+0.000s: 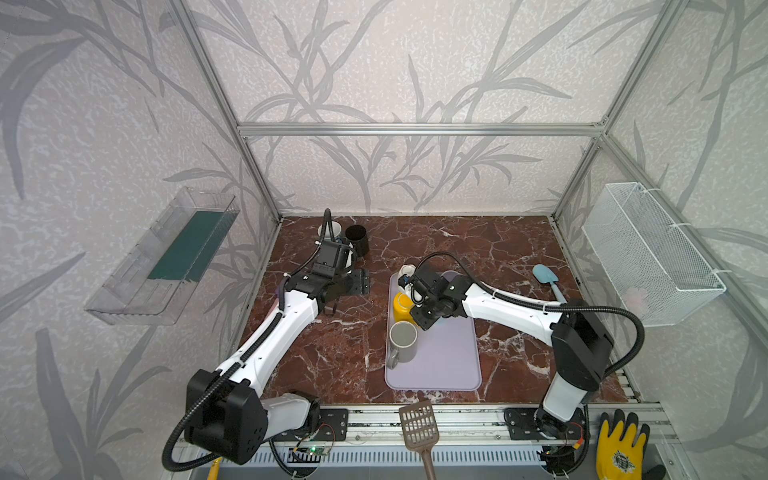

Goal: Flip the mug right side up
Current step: 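Lower the right gripper onto the upside-down yellow mug and close on it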

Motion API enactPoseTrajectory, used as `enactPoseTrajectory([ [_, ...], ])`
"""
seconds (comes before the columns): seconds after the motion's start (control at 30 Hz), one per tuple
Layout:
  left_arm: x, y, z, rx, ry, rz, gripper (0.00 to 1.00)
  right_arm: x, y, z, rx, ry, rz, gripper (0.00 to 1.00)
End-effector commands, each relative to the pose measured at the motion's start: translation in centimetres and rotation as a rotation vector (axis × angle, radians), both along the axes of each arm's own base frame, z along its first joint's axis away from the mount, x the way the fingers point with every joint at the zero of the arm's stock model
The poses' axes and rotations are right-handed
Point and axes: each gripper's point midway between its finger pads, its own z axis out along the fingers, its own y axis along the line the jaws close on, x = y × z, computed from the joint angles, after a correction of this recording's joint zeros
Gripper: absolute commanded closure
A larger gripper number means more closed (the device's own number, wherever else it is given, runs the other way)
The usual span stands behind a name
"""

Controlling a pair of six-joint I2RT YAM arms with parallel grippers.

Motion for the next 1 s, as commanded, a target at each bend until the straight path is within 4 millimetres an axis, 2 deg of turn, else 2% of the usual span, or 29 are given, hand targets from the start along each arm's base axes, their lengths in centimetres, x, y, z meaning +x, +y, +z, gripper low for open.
enactPoseTrajectory([
  [0.0,-0.4,0.3,0.3,0.024,-0.005,-0.005,0.14,0.0,0.0,0.2,-0.035,-0.004,0.011,0.7],
  [0.37,-0.4,0.3,0.3,0.029,-0.003,-0.008,0.14,0.3,0.1,-0.4,-0.058,0.003,0.01,0.71],
  [0.97,-0.4,0.3,-0.7,0.042,0.027,-0.016,0.14,0.4,0.2,-0.9,-0.074,0.005,0.011,0.76],
])
